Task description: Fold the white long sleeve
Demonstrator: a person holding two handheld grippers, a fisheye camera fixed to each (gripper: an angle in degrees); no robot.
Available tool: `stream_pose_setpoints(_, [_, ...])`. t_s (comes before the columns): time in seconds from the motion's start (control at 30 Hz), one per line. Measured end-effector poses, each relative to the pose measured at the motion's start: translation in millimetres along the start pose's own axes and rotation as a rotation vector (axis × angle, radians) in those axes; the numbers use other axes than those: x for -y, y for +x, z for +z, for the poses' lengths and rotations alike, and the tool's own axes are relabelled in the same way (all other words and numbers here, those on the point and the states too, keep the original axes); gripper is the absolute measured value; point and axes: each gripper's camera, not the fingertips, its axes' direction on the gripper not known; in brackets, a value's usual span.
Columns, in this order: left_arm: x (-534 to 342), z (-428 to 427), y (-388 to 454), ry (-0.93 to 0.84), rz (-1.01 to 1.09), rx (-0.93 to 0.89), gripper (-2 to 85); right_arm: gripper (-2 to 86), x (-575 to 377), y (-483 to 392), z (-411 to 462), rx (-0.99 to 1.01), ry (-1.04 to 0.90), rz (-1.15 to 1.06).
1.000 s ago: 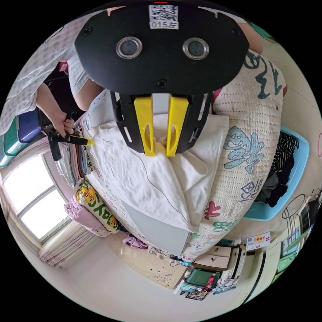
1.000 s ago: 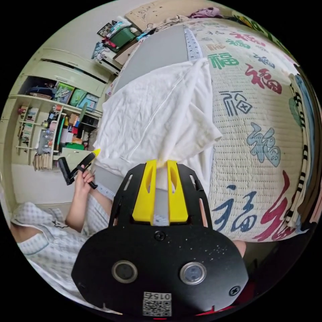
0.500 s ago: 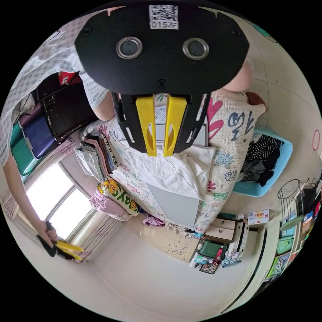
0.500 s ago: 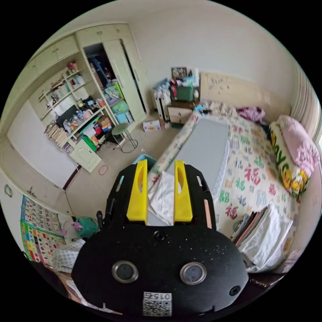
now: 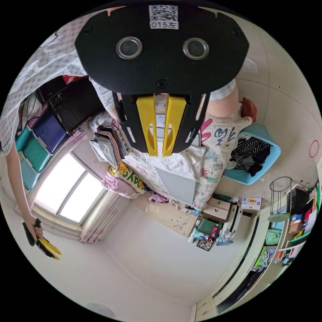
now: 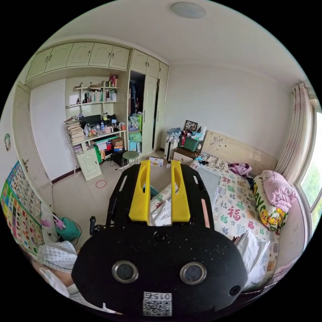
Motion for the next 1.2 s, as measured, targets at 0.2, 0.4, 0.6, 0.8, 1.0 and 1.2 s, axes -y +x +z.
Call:
stream_pose_setpoints(0.2, [14,6,-11,0.002,-0.035,-0.061,1.0,10.2,-100,19,95,0.251,-0.137,0.08])
stream_pose_setpoints(0.4, [10,22,-11,0.044,-0.024,-0.068,1.4,10.7,-235,51,186,0.205,-0.157,0.197])
stream_pose_setpoints(0.6, [15,80,-42,-0.082,-0.108,-0.061,3.2,10.2,-373,119,301,0.192,-0.143,0.565])
stream_pose_setpoints(0.8, [42,176,-90,-0.242,-0.224,-0.043,6.8,10.2,-485,160,443,0.295,-0.256,0.928])
stream_pose_setpoints(1.0, [54,256,-156,-0.206,-0.524,-0.008,8.6,10.5,-526,132,574,0.353,-0.394,1.048])
stream_pose_setpoints(1.2, [73,337,-180,-0.341,-0.547,0.027,10.5,9.4,-519,90,670,0.41,-0.447,1.066])
